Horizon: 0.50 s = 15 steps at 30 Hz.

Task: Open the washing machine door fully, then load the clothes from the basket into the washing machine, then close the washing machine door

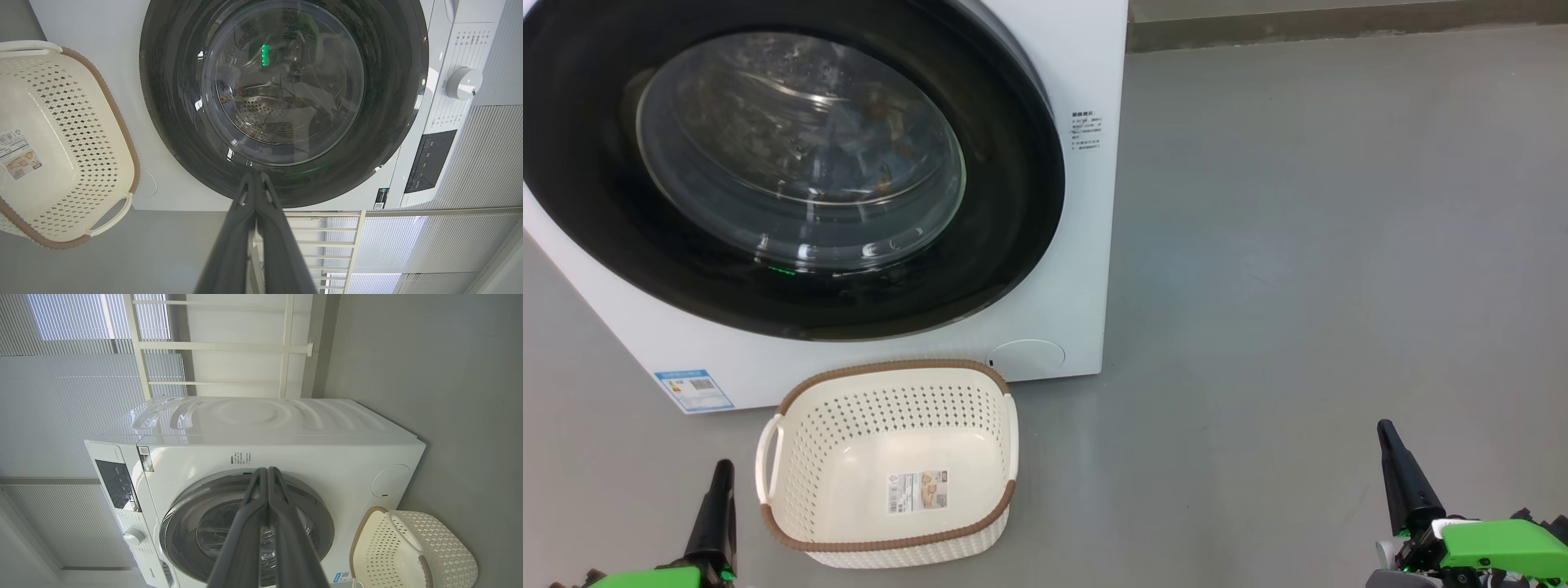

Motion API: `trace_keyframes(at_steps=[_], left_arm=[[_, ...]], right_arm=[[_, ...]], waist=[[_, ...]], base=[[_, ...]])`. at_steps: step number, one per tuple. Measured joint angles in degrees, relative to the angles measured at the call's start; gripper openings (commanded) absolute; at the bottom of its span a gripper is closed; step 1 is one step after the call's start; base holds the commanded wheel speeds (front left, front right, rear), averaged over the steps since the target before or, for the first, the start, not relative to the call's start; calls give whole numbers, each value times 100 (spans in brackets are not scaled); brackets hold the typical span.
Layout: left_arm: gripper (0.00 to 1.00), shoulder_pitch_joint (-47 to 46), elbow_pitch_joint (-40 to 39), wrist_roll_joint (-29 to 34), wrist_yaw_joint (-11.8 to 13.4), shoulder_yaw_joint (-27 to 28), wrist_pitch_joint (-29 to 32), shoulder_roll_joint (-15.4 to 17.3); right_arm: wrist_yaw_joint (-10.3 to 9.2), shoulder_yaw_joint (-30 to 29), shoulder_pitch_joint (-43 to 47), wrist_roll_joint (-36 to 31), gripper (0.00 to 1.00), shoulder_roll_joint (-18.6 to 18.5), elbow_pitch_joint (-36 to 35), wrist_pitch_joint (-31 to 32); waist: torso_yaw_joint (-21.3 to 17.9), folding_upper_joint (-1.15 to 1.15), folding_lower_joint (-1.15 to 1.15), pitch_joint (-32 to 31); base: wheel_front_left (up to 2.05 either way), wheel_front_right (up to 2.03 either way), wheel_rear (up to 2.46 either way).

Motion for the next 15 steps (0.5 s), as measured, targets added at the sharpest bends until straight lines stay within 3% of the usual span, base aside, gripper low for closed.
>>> trace_keyframes(at_steps=[15], left_arm=[[0,-1,0,2,0,27,9,-4]], right_arm=[[0,-19,0,-1,0,8,1,24]], waist=[[0,0,0,0]], base=[[0,0,0]])
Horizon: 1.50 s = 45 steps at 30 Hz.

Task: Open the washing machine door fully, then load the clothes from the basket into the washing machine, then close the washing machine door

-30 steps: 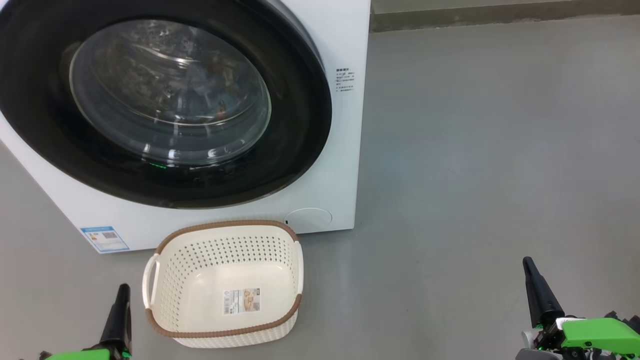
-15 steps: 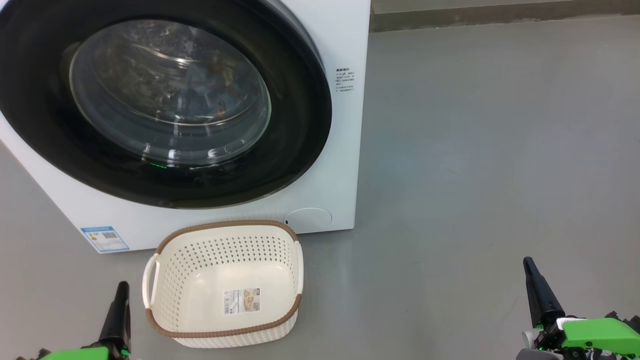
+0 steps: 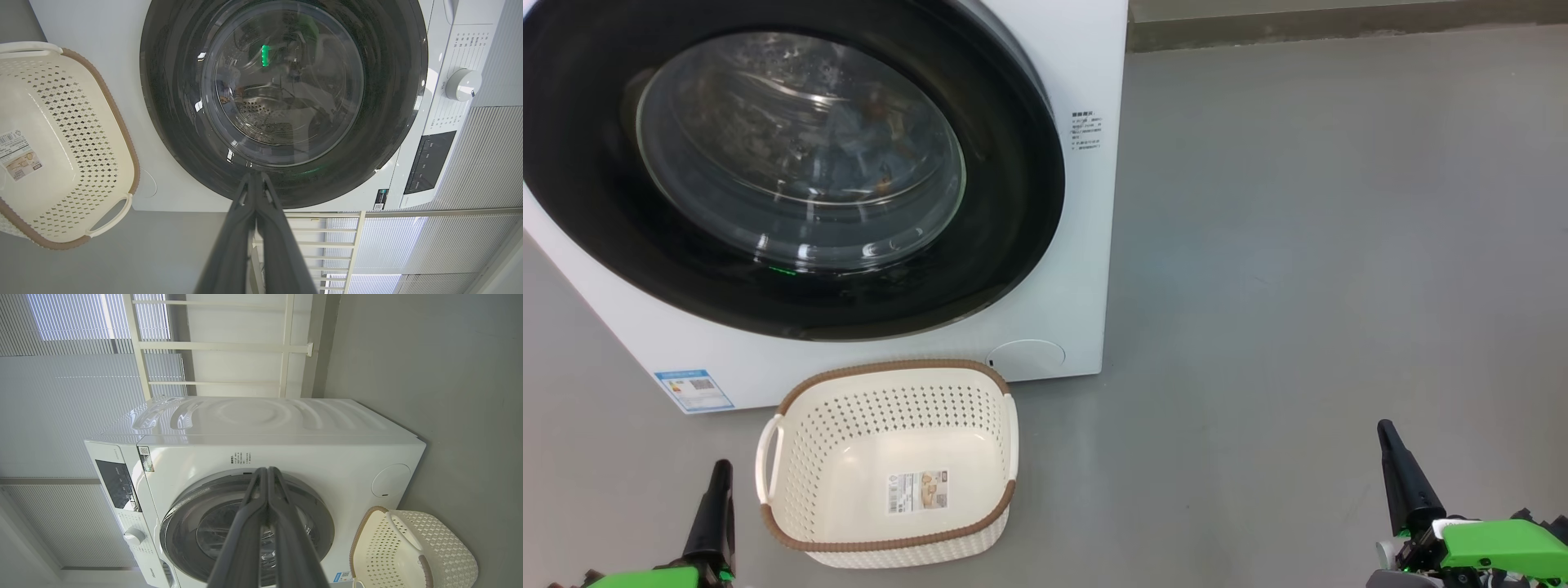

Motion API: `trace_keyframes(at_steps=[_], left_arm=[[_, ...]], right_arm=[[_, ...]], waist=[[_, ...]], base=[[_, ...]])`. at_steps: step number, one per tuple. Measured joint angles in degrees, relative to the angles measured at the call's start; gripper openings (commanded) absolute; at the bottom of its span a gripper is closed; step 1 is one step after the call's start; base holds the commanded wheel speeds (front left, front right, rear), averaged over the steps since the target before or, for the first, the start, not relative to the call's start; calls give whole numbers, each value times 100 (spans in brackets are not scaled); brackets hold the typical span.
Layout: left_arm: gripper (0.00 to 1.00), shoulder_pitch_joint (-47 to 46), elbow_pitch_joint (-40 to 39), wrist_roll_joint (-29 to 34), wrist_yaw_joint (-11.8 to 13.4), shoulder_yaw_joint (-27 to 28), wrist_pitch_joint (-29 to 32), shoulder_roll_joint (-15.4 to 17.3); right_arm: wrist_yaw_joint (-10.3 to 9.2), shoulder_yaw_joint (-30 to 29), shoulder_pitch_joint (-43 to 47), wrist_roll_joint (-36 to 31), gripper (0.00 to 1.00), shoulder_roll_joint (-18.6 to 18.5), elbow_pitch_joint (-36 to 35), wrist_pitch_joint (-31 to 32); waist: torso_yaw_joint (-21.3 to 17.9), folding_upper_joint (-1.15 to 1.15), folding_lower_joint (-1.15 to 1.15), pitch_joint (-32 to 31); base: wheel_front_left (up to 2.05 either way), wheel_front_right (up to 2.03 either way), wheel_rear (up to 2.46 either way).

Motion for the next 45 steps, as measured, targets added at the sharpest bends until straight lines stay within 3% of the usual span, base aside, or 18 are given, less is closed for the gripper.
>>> trace_keyframes(at_steps=[45], left_arm=[[0,-2,1,19,0,48,49,-32]], right_arm=[[0,-47,-1,-20,0,38,2,33]], waist=[[0,0,0,0]], base=[[0,0,0]])
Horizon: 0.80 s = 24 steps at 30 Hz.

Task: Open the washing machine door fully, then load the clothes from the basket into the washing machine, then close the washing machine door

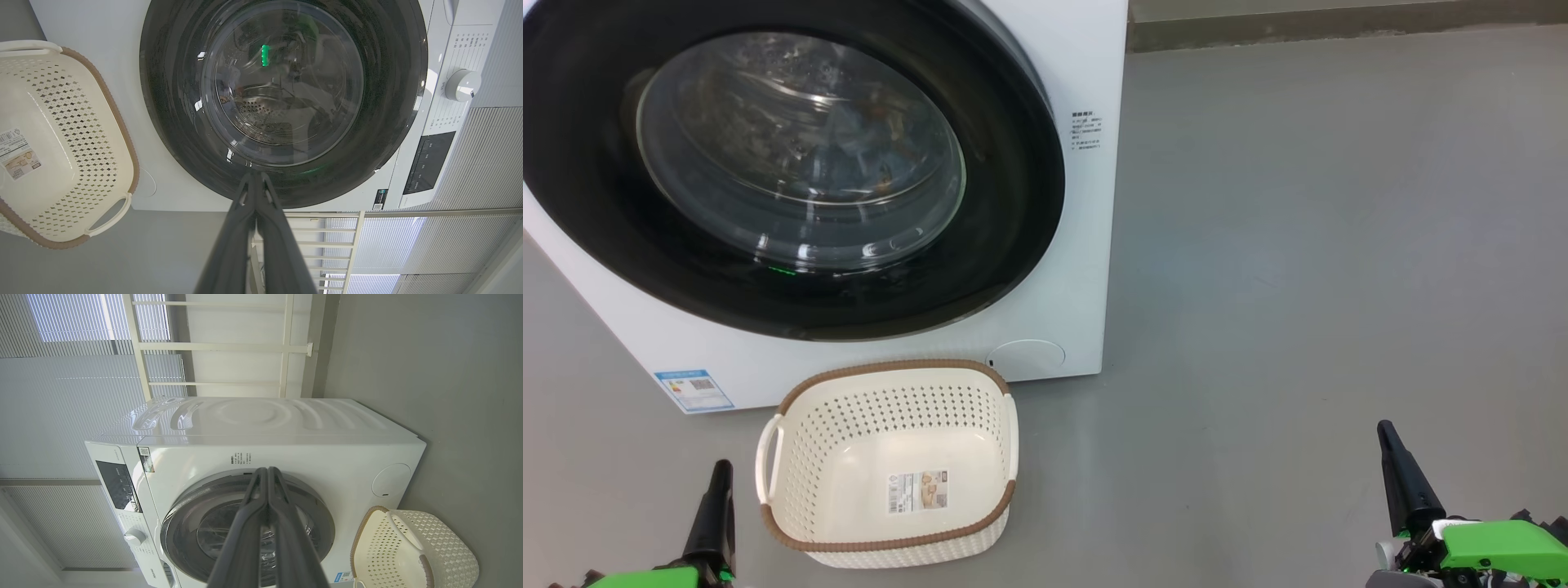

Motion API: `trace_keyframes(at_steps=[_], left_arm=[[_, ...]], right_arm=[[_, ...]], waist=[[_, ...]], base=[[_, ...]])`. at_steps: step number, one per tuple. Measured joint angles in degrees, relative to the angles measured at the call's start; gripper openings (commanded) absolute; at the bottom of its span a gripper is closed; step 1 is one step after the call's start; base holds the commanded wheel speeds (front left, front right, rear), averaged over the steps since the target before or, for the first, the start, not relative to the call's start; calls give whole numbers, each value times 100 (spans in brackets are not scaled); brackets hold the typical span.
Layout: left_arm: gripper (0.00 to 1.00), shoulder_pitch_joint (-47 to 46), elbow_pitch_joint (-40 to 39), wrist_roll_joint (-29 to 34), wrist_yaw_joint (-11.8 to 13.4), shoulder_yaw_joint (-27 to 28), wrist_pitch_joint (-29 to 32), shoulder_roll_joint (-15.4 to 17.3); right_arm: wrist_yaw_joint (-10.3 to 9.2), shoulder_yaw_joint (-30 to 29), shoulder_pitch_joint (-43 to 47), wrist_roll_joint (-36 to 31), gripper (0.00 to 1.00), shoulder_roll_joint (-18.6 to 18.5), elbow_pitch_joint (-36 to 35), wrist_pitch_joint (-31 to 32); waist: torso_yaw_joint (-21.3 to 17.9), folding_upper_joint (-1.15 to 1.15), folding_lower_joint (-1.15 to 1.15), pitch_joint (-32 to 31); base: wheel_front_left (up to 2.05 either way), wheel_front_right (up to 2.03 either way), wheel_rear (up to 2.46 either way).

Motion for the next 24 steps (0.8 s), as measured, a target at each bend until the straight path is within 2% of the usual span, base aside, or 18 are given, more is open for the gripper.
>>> trace_keyframes(at_steps=[24], left_arm=[[0,-1,1,2,0,22,42,-38]], right_arm=[[0,-36,0,-5,0,16,1,40]], waist=[[0,0,0,0]], base=[[0,0,0]])
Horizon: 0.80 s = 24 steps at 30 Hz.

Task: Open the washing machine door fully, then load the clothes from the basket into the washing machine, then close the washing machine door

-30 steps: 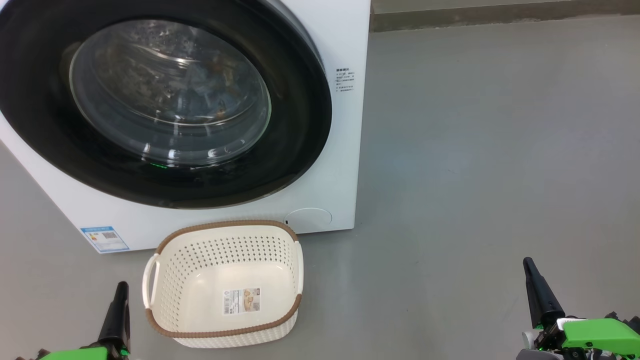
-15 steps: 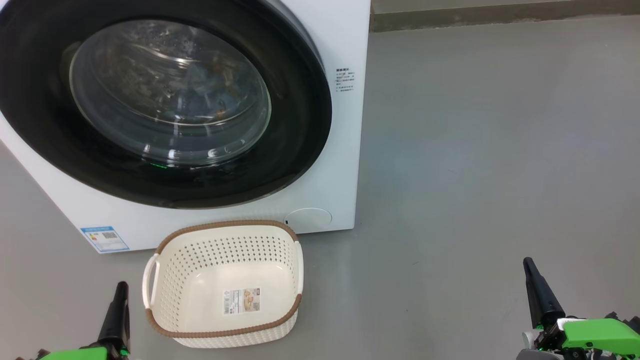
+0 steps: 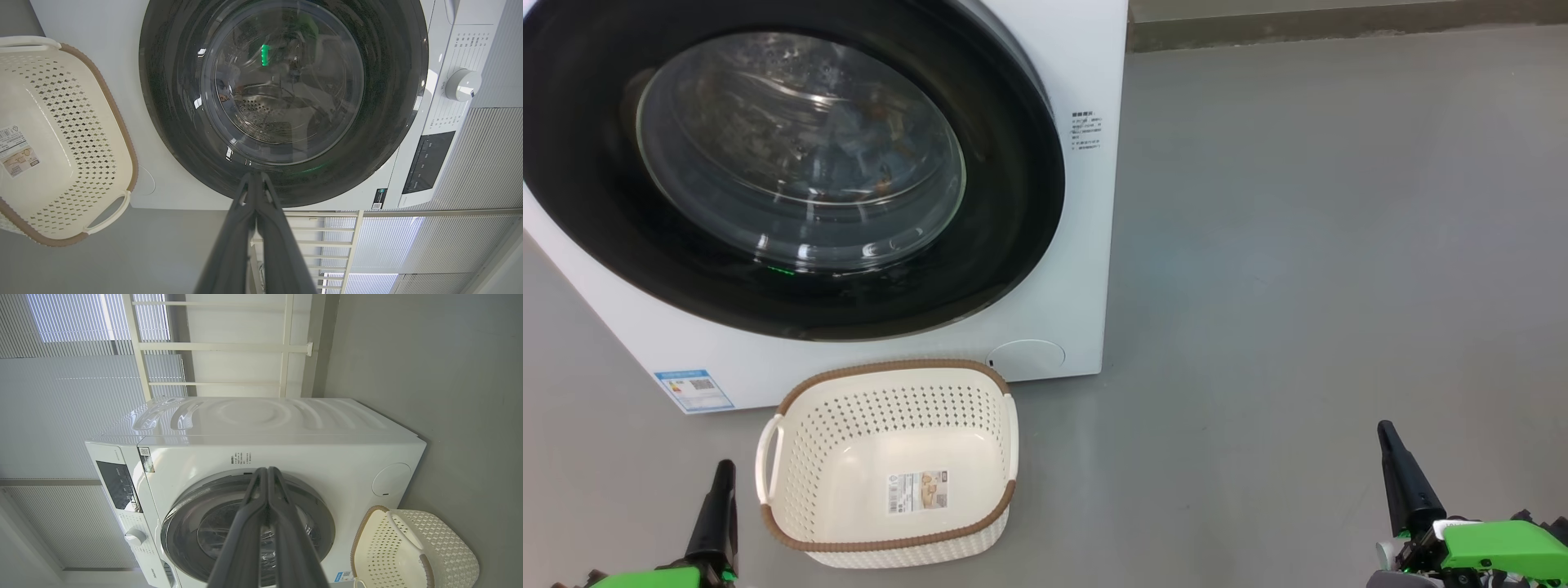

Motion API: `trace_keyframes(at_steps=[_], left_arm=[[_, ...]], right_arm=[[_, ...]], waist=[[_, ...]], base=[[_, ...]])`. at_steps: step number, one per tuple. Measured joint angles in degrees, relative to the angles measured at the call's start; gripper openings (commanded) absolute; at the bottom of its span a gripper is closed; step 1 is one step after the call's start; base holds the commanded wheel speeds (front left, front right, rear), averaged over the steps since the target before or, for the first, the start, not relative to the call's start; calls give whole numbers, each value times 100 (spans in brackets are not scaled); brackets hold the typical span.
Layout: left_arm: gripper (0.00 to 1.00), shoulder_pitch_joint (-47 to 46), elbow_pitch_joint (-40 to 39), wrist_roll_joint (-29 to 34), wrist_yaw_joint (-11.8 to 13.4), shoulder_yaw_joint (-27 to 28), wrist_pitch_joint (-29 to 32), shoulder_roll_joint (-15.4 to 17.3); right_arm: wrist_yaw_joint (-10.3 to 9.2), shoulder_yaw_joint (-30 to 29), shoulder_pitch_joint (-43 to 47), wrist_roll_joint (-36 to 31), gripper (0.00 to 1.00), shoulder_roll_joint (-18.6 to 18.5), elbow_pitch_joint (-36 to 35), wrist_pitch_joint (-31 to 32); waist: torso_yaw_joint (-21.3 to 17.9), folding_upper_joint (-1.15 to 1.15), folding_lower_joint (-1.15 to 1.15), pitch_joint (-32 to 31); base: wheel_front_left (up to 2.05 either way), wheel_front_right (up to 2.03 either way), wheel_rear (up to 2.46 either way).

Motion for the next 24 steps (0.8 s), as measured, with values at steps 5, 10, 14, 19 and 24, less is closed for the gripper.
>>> trace_keyframes(at_steps=[5,10,14,19,24], left_arm=[[0,0,0,4,0,4,1,-1],[0,0,0,4,0,7,1,-2],[0,0,0,4,0,10,1,-2],[0,0,0,4,0,13,1,-2],[0,0,0,4,-1,14,1,-3]], right_arm=[[0,-7,0,0,0,1,0,0],[0,-13,0,-1,0,2,0,1],[0,-18,0,-1,0,3,1,1],[0,-20,0,-1,0,4,1,1],[0,-21,0,-1,0,5,1,1]], waist=[[0,0,0,0],[0,0,0,0],[0,0,0,0],[0,0,0,0],[0,0,0,0]], base=[[0,0,0],[0,0,0],[0,0,0],[0,0,0],[0,0,0]])
